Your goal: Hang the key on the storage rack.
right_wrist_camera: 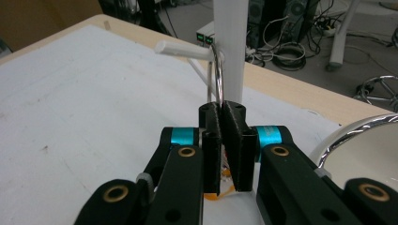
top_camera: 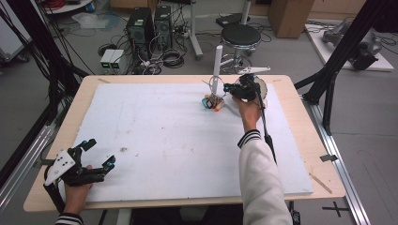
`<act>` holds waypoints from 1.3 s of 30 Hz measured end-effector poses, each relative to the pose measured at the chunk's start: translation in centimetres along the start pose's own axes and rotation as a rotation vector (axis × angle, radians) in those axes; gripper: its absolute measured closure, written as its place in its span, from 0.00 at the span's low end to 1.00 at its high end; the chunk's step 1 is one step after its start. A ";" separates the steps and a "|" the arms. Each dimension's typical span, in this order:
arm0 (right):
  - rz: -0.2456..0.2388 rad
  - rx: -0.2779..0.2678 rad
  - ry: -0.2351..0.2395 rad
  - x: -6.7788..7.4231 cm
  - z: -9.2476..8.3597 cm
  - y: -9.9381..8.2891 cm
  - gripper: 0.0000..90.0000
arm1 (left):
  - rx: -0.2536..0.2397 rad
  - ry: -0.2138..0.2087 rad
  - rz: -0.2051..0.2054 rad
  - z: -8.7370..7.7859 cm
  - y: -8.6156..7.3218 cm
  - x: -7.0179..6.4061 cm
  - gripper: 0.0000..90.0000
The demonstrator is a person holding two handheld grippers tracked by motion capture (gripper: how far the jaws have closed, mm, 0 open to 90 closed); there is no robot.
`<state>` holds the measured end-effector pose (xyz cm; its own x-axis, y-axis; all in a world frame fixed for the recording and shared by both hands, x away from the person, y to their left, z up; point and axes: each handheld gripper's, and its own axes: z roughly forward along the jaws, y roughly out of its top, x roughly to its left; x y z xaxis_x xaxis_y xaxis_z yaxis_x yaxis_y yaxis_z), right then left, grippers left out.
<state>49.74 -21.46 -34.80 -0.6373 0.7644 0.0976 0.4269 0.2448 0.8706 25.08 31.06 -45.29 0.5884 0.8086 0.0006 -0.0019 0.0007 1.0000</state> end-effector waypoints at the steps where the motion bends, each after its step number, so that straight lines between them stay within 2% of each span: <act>1: 0.002 -0.004 -0.006 0.0 0.0 0.0 0.90 | 0.000 0.000 0.000 0.0 0.0 0.0 0.04; 2: -0.016 0.007 -0.023 0.0 -0.1 0.1 0.90 | 0.000 0.001 0.001 0.0 0.0 0.0 0.04; 6: -0.031 0.001 -0.012 0.0 -0.4 0.0 0.87 | 0.000 0.001 0.001 0.0 0.0 0.0 0.04; 8: -0.041 -0.004 -0.011 0.1 -0.6 0.0 0.82 | 0.000 0.000 0.000 0.0 0.0 0.0 0.04; 11: -0.041 0.000 0.003 0.2 -0.8 0.0 0.59 | 0.000 0.000 0.000 0.0 0.0 0.0 0.04; 13: -0.043 0.017 0.041 0.3 -1.0 0.0 0.44 | 0.000 0.001 -0.002 0.0 0.0 0.0 0.04; 15: -0.084 0.040 0.030 0.7 -1.3 0.1 0.31 | 0.000 0.001 0.005 0.0 0.0 0.0 0.04; 17: -0.085 0.050 0.048 0.9 -1.6 0.1 0.15 | -0.003 -0.001 0.005 0.0 0.0 0.0 0.04; 20: -0.129 0.054 0.011 1.6 -2.3 0.0 0.11 | -0.003 0.001 0.003 0.0 0.0 0.0 0.04; 22: -0.147 0.039 0.020 1.8 -2.9 -0.2 0.01 | -0.003 0.001 0.002 0.0 0.0 0.0 0.04; 24: -0.120 0.003 0.049 1.9 -3.8 -0.6 0.01 | 0.000 0.002 0.004 0.0 0.0 0.0 0.04; 29: -0.132 -0.066 0.093 2.5 -6.4 -2.1 0.01 | 0.013 0.003 0.003 0.1 0.0 0.0 0.04; 39: -0.189 -0.202 0.144 3.4 -10.9 -6.3 0.01 | 0.000 0.003 0.010 0.0 0.0 -0.1 0.04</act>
<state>37.89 -26.88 -34.66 -0.7836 0.6209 -0.0206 0.1652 0.2403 0.9565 25.02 30.99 -45.28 0.5856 0.8105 0.0107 -0.0082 -0.0073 0.9999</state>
